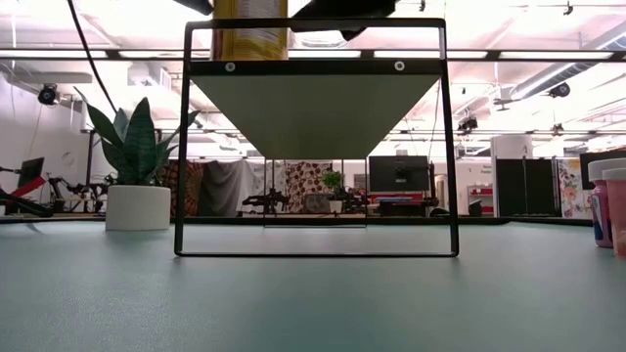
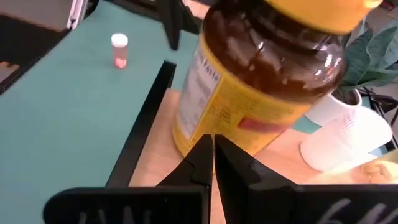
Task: Pick and place medicine bottles onto shelf by color
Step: Put the yellow pill bottle on the shelf
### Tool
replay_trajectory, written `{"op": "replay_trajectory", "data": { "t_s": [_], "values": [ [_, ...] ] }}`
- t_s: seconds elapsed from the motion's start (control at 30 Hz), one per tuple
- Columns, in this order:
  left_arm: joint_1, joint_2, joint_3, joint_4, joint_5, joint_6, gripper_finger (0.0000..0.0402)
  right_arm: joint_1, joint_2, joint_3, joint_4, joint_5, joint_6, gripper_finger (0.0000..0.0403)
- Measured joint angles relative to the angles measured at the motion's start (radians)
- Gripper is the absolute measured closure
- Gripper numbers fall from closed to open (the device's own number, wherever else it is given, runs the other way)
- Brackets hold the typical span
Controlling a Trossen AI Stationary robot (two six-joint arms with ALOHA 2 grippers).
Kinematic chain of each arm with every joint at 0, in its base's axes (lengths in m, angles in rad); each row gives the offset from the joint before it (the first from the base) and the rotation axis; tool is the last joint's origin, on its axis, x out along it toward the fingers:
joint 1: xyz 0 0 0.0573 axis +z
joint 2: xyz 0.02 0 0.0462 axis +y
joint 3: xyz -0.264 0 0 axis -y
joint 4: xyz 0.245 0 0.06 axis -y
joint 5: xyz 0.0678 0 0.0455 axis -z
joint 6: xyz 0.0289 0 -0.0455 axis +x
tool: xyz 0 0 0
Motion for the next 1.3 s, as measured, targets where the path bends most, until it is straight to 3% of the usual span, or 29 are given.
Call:
{"op": "replay_trajectory", "data": {
  "t_s": [0.23, 0.4, 0.8, 1.3],
  "values": [
    [-0.015, -0.011, -0.001, -0.084, 0.012, -0.069, 0.0268, -0.005, -0.06, 0.001, -0.063, 0.141, -0.009, 0.0394],
    [0.004, -0.011, -0.012, -0.084, -0.02, -0.052, 0.0268, -0.042, -0.048, 0.0, -0.001, 0.146, -0.015, 0.0394],
    [0.046, -0.011, -0.056, 0.027, -0.05, 0.027, 0.0268, -0.063, -0.017, 0.0, 0.026, -0.015, -0.044, 0.0394],
    [0.076, -0.011, -0.072, 0.043, -0.058, 0.036, 0.0268, -0.061, -0.023, 0.0, -0.035, -0.02, -0.05, 0.0394]
  ]
}}
